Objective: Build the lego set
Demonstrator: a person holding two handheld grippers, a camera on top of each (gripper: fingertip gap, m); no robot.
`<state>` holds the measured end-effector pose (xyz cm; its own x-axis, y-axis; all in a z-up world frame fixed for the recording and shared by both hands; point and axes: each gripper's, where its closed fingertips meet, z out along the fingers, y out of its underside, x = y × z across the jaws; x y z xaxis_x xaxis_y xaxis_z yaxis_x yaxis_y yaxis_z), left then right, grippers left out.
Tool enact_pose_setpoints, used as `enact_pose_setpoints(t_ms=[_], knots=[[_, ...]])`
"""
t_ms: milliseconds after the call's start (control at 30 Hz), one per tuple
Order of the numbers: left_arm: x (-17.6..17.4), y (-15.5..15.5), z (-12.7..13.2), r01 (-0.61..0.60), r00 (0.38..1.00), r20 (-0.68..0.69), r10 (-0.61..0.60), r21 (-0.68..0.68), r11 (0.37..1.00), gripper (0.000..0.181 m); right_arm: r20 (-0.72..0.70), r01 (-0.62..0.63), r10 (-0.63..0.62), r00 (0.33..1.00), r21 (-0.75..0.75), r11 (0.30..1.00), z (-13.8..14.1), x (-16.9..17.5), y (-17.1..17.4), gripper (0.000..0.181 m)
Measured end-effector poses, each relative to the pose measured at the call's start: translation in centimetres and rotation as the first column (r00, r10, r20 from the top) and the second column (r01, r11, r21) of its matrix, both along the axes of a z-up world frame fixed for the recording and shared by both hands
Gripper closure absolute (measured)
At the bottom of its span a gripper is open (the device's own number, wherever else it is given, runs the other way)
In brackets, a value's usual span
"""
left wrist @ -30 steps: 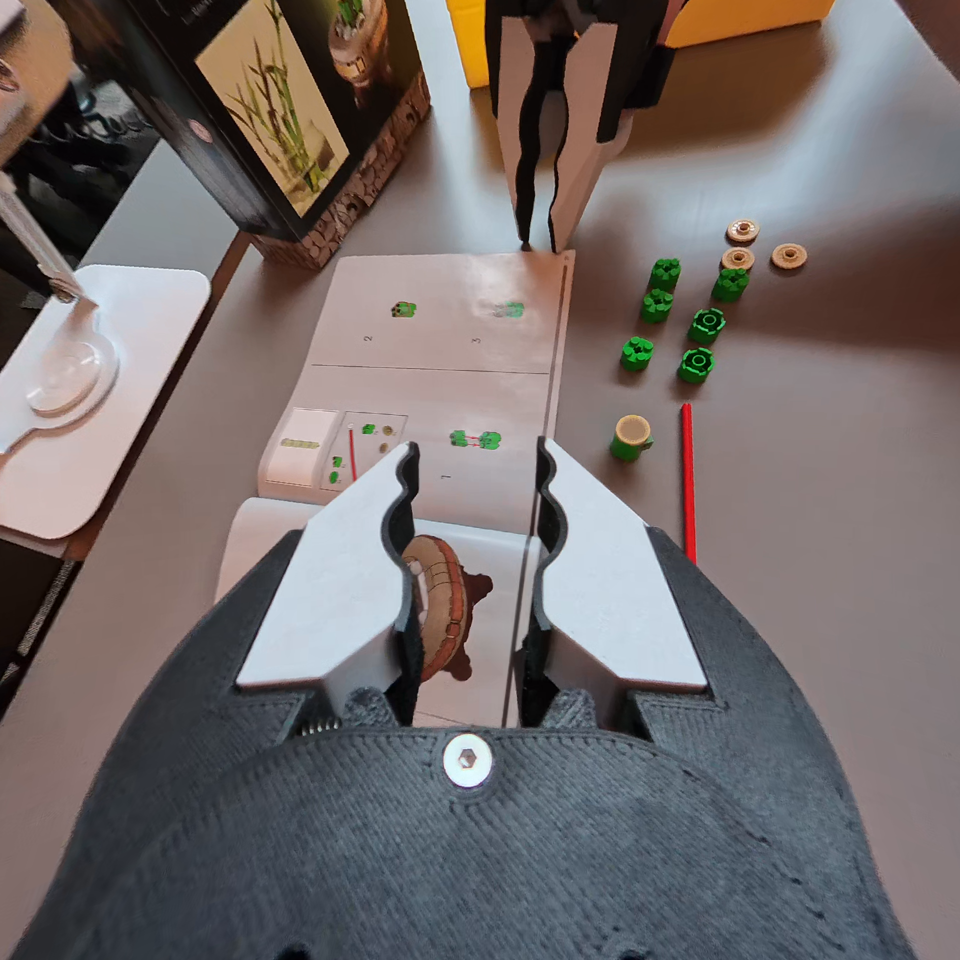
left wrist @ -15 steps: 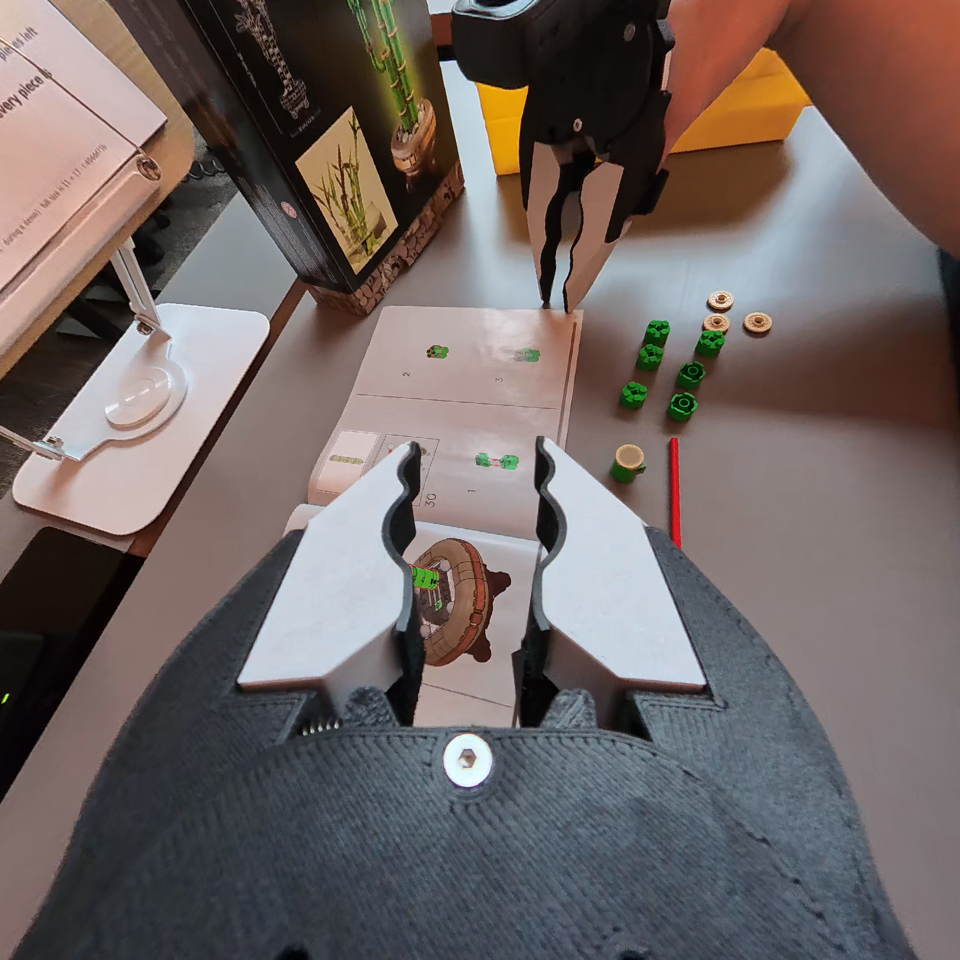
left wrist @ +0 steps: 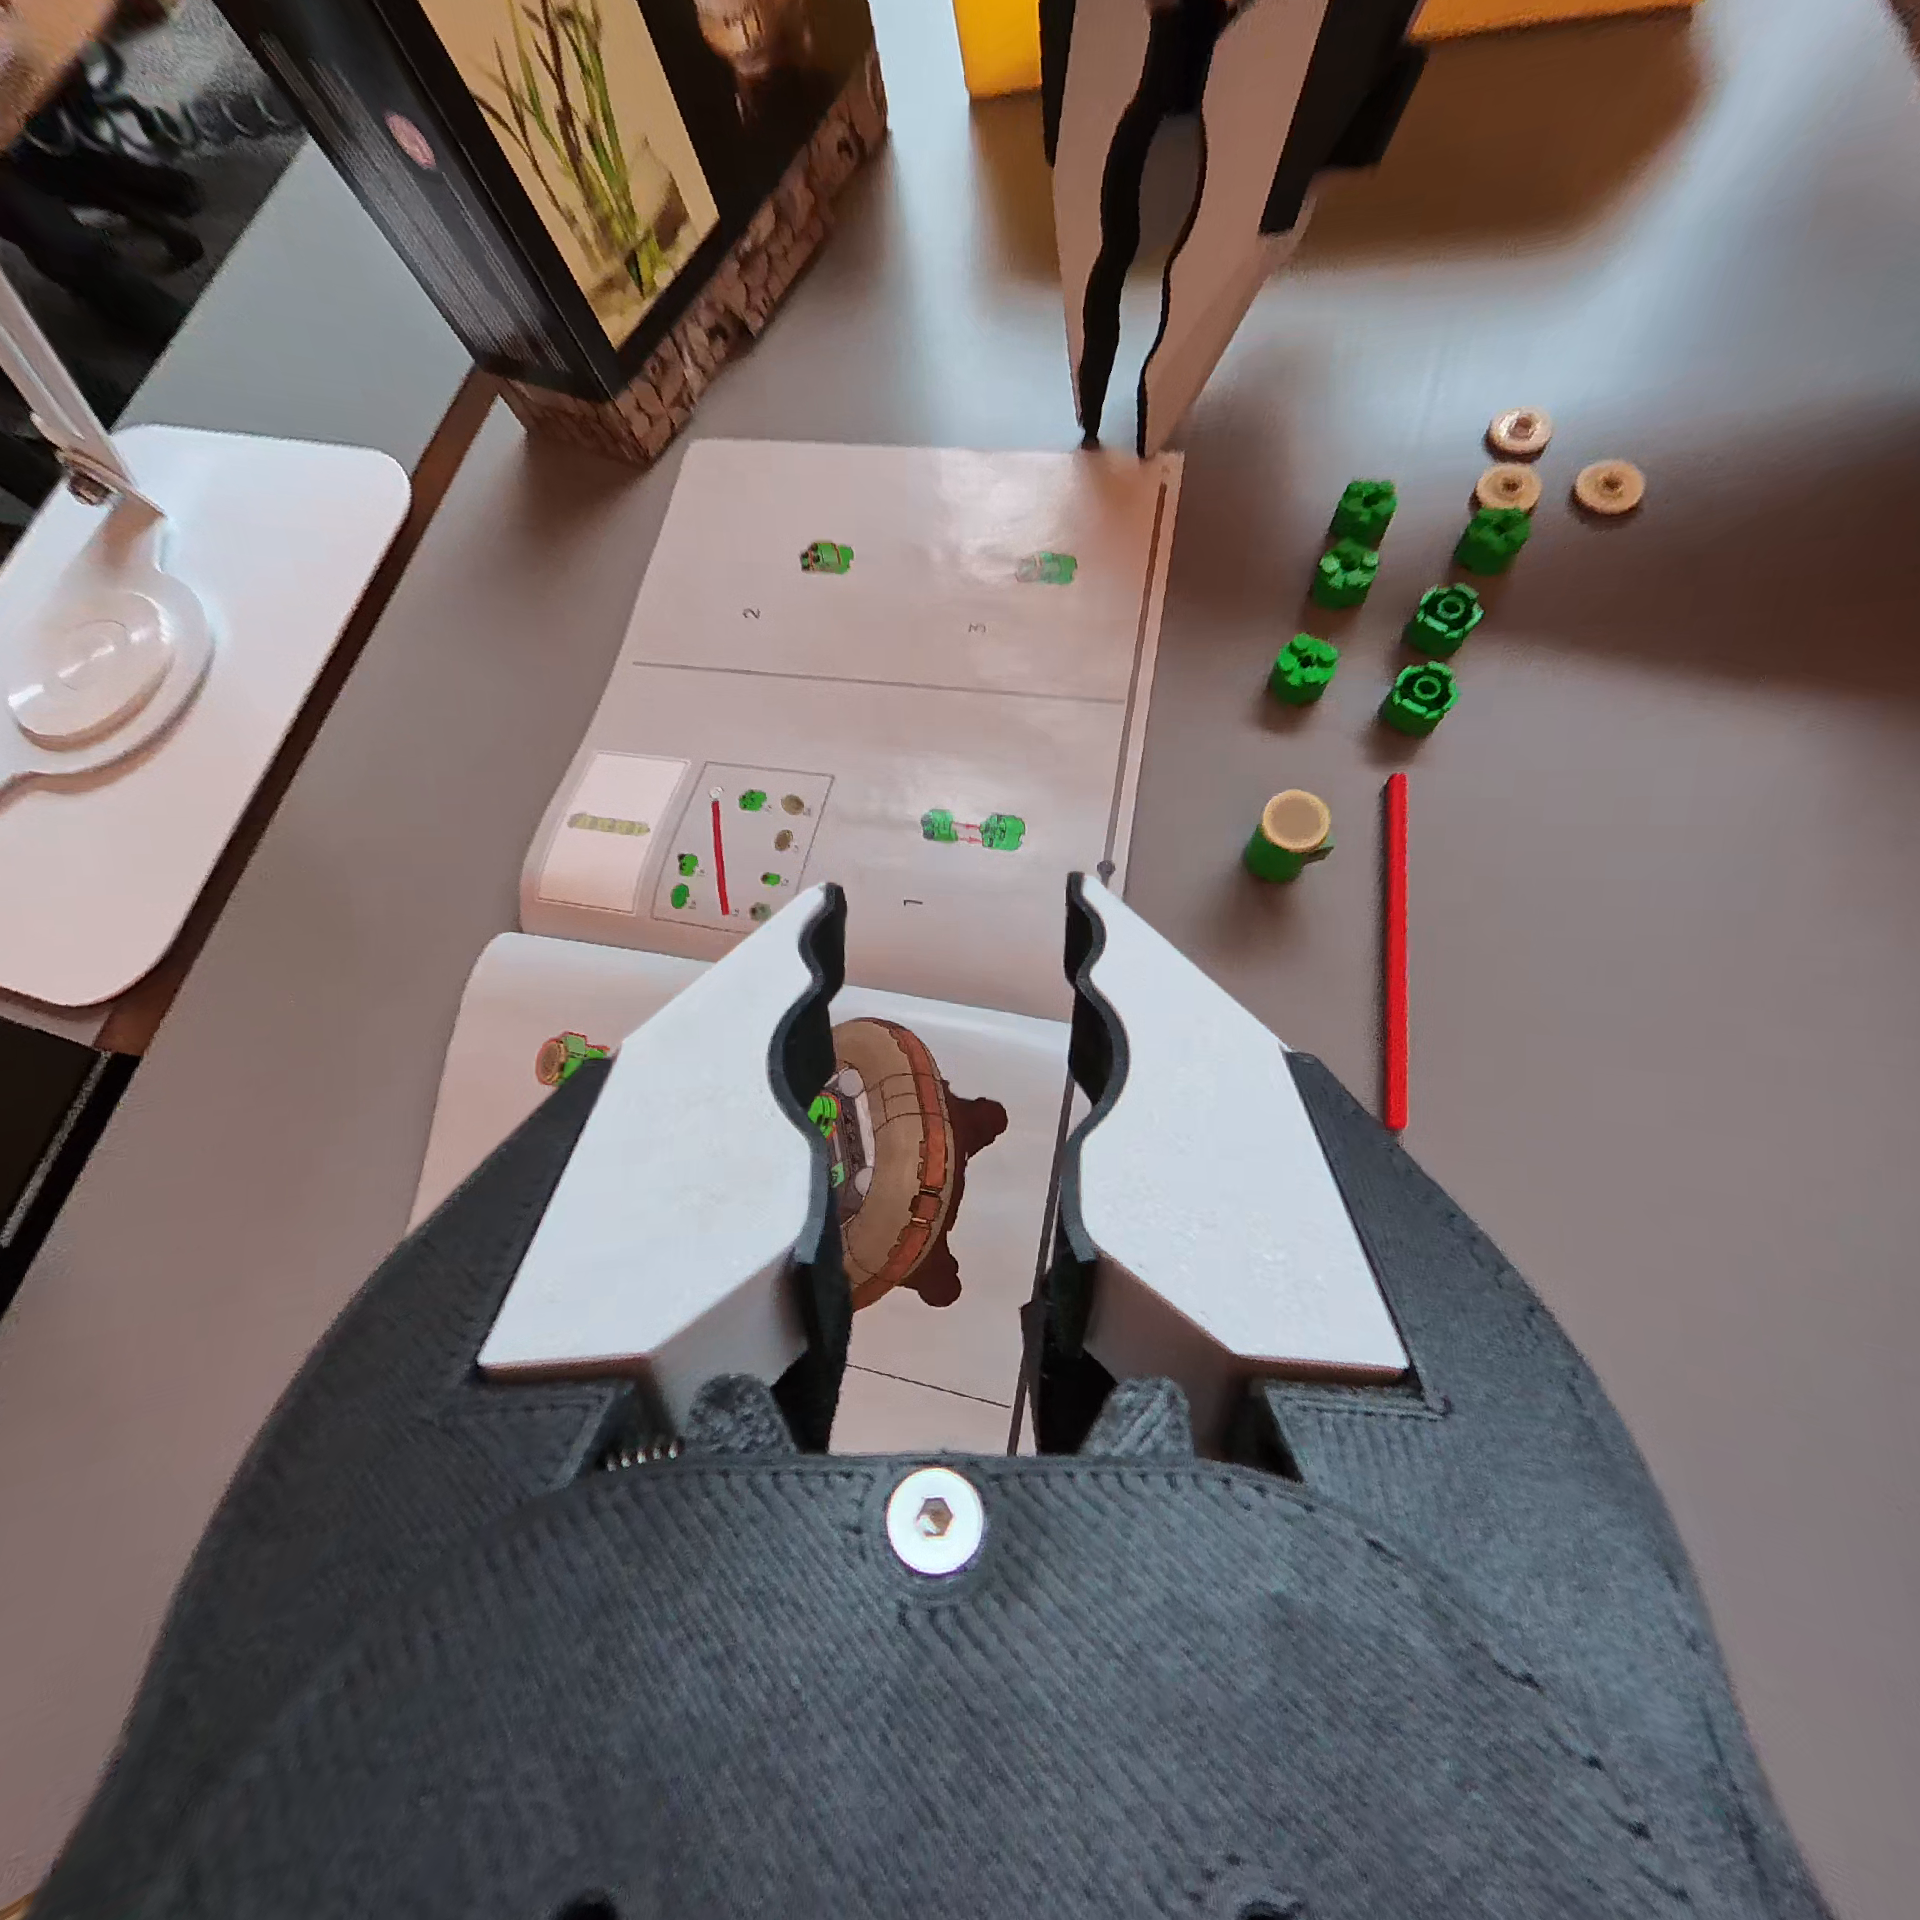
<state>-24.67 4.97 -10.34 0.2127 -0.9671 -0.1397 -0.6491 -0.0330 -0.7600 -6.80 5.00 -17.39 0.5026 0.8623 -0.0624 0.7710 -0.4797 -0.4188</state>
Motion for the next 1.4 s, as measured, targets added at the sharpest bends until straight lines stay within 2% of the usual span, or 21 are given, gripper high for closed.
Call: enact_pose_setpoints(t_ms=[33, 200, 433, 633, 833, 1100, 1400], knots=[[0.0, -0.1, -0.6, 0.006, 1.0, -0.016, -0.006, -0.007, 1.0, 0.138, 0.0, -0.005, 0.005, 1.0, 0.001, 1.0, 0.0, 0.0, 0.0, 0.162], [1.0, -1.5, -2.9, 0.086, 0.996, -0.035, -0.088, -0.068, 0.994, 0.13, 0.052, -0.038, 0.035, 0.998, 0.068, 0.997, 0.1, 0.4, 0.8, 0.161], [1.8, -1.3, -5.3, 0.074, 0.992, -0.103, -0.077, -0.038, 0.997, 0.124, 0.002, -0.053, 0.054, 0.999, 0.129, 0.99, 1.1, -0.2, 1.5, 0.16], [2.2, -1.1, -4.3, 0.053, 0.998, -0.038, -0.056, -0.065, 0.996, 0.124, -0.034, -0.026, 0.031, 0.999, 0.131, 0.991, 1.7, 0.5, 1.6, 0.16], [1.9, -0.4, -6.5, 0.029, 0.992, -0.124, -0.031, -0.011, 1.0, 0.132, -0.094, -0.034, 0.047, 0.995, 0.129, 0.991, 2.3, -0.1, 1.4, 0.16], [2.6, 0.0, -6.7, 0.009, 0.996, -0.092, -0.013, -0.052, 0.999, 0.131, -0.125, -0.024, 0.04, 0.991, 0.128, 0.992, 2.5, 0.1, 1.5, 0.16], [2.2, -0.2, -6.7, 0.013, 0.996, -0.083, -0.018, -0.069, 0.998, 0.132, -0.093, -0.034, 0.046, 0.995, 0.124, 0.992, 2.3, 0.1, 1.5, 0.161]])
